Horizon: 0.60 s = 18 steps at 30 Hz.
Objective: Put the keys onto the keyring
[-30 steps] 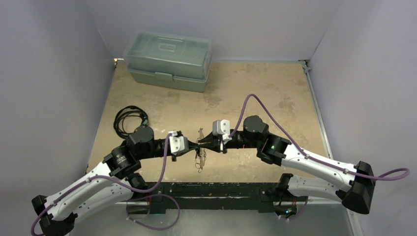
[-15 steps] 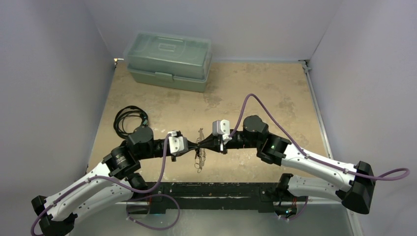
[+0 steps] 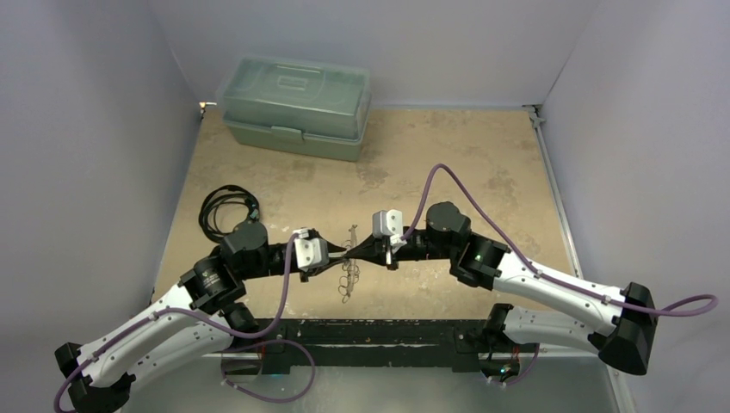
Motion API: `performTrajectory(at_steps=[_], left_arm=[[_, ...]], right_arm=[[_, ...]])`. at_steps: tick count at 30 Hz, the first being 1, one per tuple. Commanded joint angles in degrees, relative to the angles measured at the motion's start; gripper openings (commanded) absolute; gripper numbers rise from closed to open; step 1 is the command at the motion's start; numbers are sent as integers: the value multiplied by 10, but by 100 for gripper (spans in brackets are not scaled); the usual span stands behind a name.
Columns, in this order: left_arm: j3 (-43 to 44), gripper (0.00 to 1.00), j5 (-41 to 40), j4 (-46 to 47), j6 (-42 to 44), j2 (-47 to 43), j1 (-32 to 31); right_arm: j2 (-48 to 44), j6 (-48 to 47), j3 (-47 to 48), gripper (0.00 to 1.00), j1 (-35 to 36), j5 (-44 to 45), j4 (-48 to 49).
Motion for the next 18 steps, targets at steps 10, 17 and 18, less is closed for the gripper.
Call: performTrajectory(at_steps=[10,17,18], left_arm=[[12,39,-50,42,-16,-48,0],[2,33,-2,61,-18,-52,0],[1,33,6,64,-19,-50,0]], right_arm=[[-69,2,-23,0,2,7,58],[-77,1,-29,0,2,-2,69],[-77,0,-30,0,2,-5,71]])
